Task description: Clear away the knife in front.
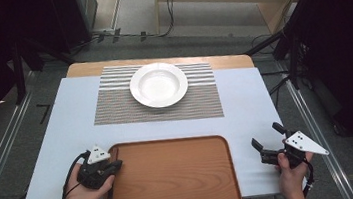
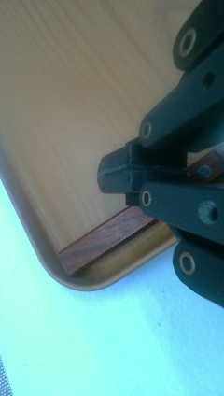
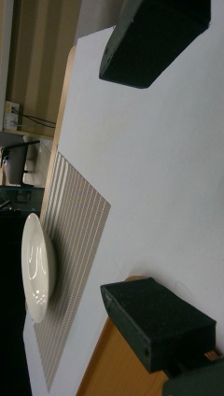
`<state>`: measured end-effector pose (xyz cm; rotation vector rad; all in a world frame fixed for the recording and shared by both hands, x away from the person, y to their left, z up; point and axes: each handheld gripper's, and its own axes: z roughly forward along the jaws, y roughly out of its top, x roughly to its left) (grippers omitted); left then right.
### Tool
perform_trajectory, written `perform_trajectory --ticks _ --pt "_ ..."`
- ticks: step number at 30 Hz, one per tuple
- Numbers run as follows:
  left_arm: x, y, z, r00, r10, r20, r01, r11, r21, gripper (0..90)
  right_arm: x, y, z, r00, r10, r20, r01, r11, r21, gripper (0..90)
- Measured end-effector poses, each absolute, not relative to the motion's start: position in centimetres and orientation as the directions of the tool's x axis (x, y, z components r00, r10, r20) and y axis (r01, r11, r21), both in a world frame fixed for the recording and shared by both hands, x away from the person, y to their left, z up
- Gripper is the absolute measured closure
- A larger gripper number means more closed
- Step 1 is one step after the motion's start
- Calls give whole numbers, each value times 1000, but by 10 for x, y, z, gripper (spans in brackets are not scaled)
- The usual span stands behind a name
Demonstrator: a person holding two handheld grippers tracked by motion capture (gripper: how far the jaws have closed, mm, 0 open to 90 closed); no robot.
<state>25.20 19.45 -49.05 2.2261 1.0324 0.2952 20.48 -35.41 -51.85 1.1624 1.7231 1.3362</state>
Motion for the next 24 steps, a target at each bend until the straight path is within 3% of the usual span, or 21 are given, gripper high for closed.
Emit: perform_trajectory --ticks 6,13,24 --pt "252 200 -488 657 750 -80 591 -446 672 885 205 -354 -518 -389 921 20 248 84 965 6" --pt "249 209 -479 665 743 -77 532 -399 747 807 205 -354 -518 -391 920 20 246 84 966 6" --pt "247 223 -469 652 757 -34 421 -324 848 529 205 -354 -519 -388 921 20 248 84 965 6"
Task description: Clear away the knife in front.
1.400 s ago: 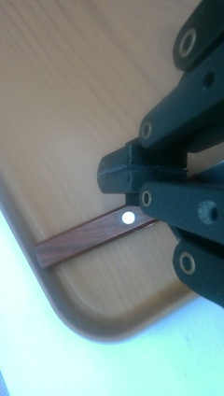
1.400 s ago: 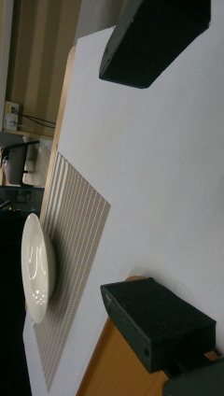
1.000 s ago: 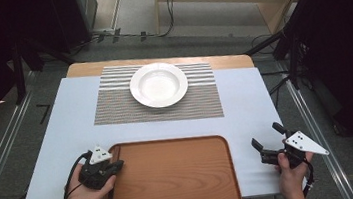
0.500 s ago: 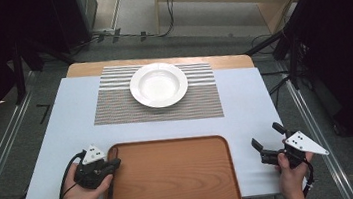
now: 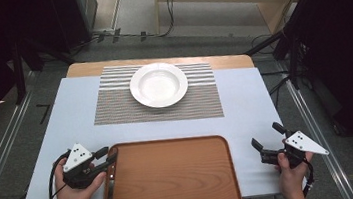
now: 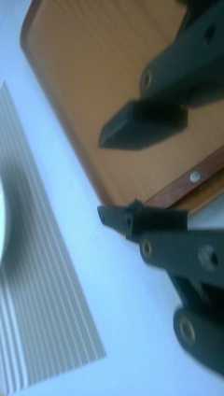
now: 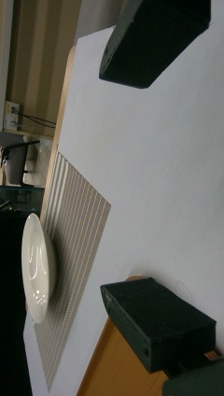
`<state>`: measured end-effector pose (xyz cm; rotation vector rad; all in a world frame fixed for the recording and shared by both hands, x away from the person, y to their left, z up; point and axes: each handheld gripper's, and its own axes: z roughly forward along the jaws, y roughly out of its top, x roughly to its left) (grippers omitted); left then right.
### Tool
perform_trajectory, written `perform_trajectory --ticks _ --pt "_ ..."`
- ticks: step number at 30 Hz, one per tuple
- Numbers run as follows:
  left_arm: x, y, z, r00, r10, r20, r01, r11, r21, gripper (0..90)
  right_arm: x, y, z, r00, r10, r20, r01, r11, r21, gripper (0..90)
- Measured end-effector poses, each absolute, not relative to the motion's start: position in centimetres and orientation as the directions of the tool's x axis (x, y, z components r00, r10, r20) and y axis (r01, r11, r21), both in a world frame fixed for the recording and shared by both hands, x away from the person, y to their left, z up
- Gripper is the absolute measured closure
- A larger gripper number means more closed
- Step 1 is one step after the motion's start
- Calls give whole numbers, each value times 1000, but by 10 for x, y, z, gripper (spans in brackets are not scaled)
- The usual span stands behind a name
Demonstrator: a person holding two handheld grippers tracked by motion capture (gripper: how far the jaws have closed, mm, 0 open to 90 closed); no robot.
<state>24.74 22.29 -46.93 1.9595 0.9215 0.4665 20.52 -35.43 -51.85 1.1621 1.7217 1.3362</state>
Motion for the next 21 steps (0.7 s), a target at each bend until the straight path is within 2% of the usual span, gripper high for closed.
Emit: perform_trajectory --ticks 6,16,21 --pt "247 233 -466 655 754 -45 384 -281 879 415 206 -354 -519 -383 923 21 252 82 964 6" --pt "249 245 -462 651 757 -65 366 -237 900 120 205 -354 -519 -383 923 22 251 81 965 6" --pt "251 250 -464 640 764 -74 370 -223 902 85 205 -355 -519 -385 923 22 250 81 965 6"
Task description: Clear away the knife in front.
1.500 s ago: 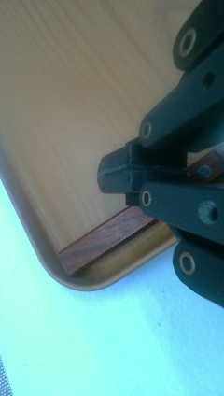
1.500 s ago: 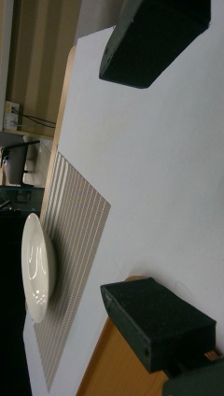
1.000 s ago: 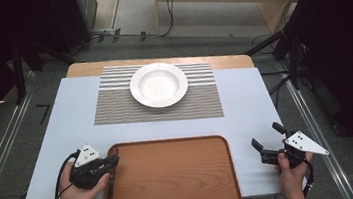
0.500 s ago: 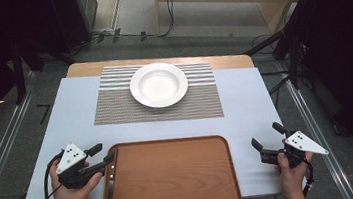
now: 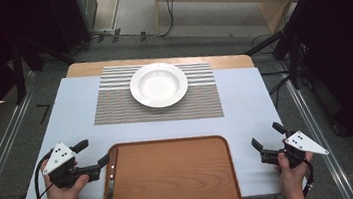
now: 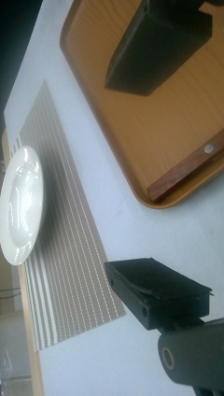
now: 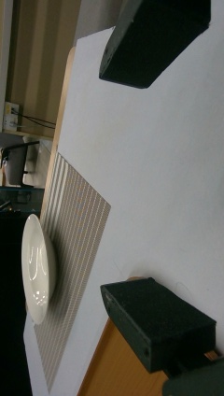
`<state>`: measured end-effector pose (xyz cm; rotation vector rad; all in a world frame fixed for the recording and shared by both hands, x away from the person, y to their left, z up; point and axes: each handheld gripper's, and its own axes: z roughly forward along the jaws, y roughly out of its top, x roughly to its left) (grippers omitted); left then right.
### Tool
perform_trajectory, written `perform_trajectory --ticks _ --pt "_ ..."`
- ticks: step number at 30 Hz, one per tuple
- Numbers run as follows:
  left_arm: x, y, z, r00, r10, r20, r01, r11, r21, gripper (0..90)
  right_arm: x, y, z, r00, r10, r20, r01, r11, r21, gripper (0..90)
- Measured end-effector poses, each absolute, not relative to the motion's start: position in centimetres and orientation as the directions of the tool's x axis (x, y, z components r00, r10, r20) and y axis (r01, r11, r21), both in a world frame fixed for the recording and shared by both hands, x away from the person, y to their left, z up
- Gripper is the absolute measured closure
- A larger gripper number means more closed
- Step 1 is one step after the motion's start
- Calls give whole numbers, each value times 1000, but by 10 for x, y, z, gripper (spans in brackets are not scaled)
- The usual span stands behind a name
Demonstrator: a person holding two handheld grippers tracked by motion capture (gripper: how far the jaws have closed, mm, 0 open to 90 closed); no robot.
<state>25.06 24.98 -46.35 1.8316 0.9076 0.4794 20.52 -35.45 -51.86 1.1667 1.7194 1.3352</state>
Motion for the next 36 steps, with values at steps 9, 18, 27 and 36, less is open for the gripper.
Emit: perform_trajectory --ticks 9,18,27,36 --pt "256 263 -467 629 773 -77 371 -212 904 10 205 -354 -519 -385 923 22 250 81 965 6" --pt "259 280 -469 612 787 -82 366 -190 911 0 205 -354 -518 -388 922 20 247 83 965 6" --pt "264 298 -473 566 819 -97 382 -156 911 0 205 -354 -518 -387 922 22 246 81 966 6" --pt "266 322 -475 521 846 -109 365 -105 925 0 205 -354 -518 -389 921 20 246 82 966 6"
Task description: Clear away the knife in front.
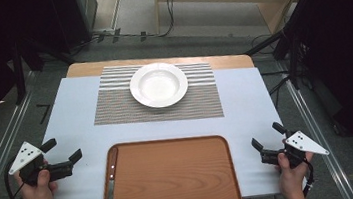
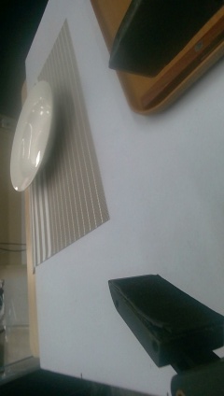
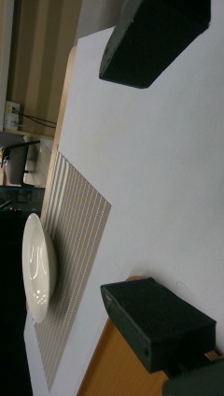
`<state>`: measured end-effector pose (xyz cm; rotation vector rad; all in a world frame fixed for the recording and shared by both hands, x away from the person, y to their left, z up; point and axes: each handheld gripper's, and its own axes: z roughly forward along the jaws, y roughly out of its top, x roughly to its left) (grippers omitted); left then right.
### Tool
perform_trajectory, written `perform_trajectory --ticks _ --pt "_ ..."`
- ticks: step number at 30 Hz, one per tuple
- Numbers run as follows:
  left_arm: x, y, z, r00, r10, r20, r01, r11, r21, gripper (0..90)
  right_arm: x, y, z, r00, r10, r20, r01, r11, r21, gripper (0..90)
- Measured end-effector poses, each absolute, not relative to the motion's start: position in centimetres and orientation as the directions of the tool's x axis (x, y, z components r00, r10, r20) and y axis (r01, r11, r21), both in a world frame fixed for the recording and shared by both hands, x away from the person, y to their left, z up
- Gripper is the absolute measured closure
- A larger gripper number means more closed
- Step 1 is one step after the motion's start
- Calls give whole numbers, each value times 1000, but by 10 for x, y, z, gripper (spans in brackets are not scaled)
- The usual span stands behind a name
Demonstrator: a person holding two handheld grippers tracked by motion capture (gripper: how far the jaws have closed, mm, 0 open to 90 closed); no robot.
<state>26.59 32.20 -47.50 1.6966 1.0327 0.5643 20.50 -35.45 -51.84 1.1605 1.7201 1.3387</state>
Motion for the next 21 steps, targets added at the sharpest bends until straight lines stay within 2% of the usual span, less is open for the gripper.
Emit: perform_trajectory --ticks 13,21 --pt "267 325 -487 511 847 -144 356 -56 933 0 205 -355 -518 -388 921 26 246 76 966 6" --pt "267 323 -488 511 848 -140 362 -65 930 0 205 -355 -518 -388 921 22 245 80 966 6"
